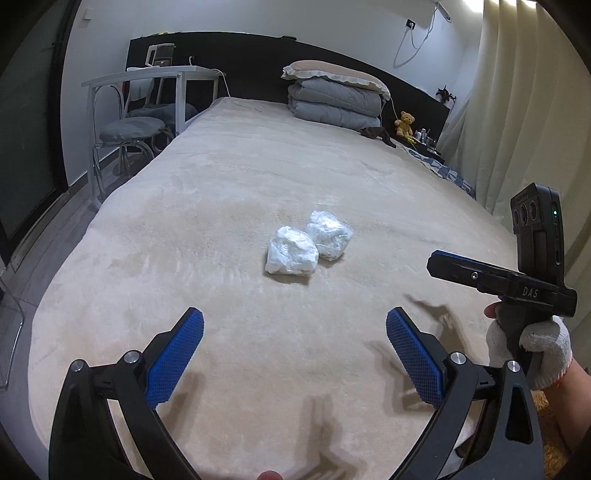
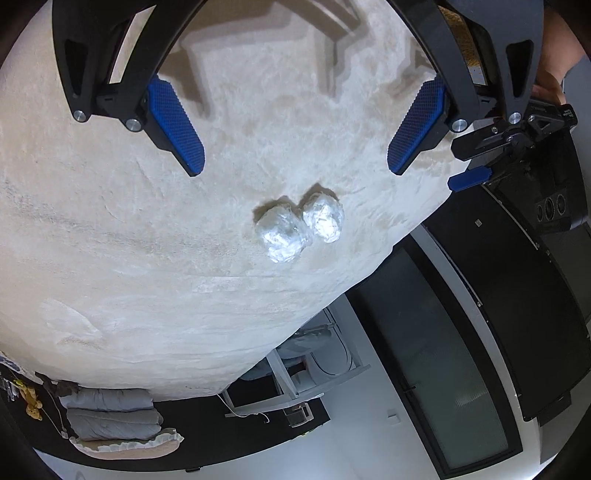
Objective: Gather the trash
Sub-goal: 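Grasp one white plastic bag with the right tool while the left tool grasps the other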
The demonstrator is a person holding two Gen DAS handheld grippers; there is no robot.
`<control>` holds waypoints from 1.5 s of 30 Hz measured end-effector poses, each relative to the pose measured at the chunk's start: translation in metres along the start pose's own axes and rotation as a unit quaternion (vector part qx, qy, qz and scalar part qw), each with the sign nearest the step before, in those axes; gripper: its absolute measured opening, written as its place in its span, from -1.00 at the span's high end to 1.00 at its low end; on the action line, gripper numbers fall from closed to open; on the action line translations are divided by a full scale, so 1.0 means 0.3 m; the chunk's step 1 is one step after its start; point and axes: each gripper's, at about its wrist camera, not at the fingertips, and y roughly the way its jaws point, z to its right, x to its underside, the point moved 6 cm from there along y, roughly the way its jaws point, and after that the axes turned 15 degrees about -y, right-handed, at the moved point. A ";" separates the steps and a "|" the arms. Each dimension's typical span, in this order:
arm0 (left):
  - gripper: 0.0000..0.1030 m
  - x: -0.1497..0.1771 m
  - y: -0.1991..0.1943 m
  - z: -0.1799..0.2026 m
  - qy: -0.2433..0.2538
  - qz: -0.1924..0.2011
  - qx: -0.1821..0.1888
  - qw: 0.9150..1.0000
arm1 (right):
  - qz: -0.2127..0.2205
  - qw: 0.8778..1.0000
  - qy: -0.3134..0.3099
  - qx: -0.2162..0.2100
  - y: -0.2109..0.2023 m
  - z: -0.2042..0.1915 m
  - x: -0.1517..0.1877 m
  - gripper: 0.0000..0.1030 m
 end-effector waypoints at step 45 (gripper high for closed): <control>-0.84 -0.039 0.160 -0.030 0.011 -0.007 -0.002 1.000 | -0.019 0.999 0.041 -0.022 0.194 0.079 -0.123 0.09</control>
